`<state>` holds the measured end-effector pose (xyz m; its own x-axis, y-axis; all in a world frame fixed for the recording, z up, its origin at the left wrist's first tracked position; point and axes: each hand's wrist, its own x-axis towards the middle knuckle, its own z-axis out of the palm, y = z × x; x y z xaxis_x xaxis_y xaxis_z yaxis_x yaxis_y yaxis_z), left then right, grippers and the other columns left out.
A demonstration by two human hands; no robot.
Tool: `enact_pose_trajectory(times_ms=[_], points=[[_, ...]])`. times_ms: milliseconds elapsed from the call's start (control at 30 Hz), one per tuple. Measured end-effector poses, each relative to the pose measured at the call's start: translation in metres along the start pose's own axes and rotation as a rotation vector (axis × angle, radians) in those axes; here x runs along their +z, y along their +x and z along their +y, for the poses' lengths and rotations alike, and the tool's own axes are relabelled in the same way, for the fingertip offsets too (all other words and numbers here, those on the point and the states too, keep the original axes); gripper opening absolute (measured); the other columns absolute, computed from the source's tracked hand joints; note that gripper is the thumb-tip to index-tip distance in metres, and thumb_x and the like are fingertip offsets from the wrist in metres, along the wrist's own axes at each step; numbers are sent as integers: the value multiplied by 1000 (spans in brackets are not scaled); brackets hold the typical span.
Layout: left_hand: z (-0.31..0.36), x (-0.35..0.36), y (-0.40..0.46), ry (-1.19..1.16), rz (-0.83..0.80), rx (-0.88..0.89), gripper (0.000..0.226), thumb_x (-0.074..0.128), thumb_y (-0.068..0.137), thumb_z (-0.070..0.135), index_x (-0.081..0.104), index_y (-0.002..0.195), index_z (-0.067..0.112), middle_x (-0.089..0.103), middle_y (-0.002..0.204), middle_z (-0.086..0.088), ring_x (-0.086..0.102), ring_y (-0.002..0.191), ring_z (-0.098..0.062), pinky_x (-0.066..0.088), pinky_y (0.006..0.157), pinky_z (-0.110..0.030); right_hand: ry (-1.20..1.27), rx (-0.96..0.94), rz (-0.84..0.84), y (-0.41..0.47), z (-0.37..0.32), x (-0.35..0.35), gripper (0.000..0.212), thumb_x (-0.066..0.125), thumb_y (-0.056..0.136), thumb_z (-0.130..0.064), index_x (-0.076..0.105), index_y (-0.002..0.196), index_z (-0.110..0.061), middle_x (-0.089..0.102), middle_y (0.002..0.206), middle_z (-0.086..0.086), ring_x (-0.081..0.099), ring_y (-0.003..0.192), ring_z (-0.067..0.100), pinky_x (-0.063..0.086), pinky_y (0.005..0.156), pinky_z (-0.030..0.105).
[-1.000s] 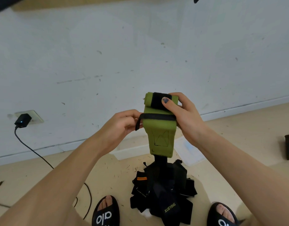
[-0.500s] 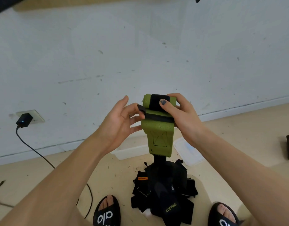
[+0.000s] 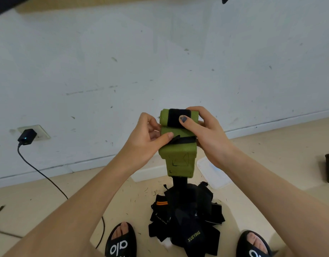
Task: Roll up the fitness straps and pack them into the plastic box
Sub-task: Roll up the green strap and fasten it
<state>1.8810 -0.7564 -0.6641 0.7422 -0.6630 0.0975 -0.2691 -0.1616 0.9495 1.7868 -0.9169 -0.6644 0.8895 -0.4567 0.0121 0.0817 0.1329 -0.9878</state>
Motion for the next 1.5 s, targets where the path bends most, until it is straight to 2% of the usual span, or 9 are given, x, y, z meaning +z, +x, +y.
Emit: enact_pose_trajectory(times_ms=[100,200,300,533,667,900,1100,1367,1500], points=[[0,-1,2,59,-39,39,43,69,97,19,37,124,29,68,108,-10,71,91,-31,61,84,-44,11,-3,-35,-2,1,-2,21,68,99,-19,63,119,-17,69,93,9,70,83,20,62,76,37],[1,-2,2,84,-96,97,51,64,101,17,38,138,40,63,118,0,72,96,-25,61,88,-47,25,-2,-73,-3,0,-2,23,69,98,-11,63,120,-16,70,96,11,71,85,23,62,77,38],[4,-4,3,116,-137,163,42,59,103,11,47,134,37,64,107,8,70,98,-22,61,87,-44,49,-5,-100,-4,0,-4,29,70,95,-4,64,122,-15,70,100,15,70,87,26,60,75,35],[4,-6,1,7,-109,203,38,60,101,3,57,118,37,65,105,-4,69,104,-17,60,81,-28,110,61,-247,-3,-1,-5,44,70,95,-4,57,133,-23,69,111,10,72,96,22,58,80,32],[3,-10,4,9,-99,222,42,63,99,3,58,117,41,64,107,-1,68,103,-20,61,82,-31,-27,-5,-224,1,8,-3,62,81,81,-3,59,130,-33,69,118,10,66,117,31,60,90,42],[3,-9,3,-11,-122,210,41,61,100,3,55,122,38,62,104,1,66,102,-20,57,81,-27,12,-11,-190,2,7,-2,61,67,81,20,62,125,-23,66,113,15,68,101,27,60,81,38],[8,-8,-2,31,-187,107,37,53,106,16,45,129,43,62,105,2,67,84,-1,54,78,-16,20,12,-145,4,6,-4,54,68,83,18,66,122,-19,65,110,15,69,96,28,59,76,34],[5,-11,0,-85,-166,91,38,59,100,-1,53,121,29,63,116,-7,72,91,-10,59,83,-30,45,75,-199,2,2,-3,54,66,87,15,63,126,-22,62,117,16,70,92,25,59,77,32],[2,-11,2,-86,-134,94,27,59,98,-7,56,112,16,65,115,-5,72,94,-12,59,84,-29,172,121,-251,0,-1,0,36,69,97,-9,64,130,-22,68,124,18,72,102,25,58,82,34]])
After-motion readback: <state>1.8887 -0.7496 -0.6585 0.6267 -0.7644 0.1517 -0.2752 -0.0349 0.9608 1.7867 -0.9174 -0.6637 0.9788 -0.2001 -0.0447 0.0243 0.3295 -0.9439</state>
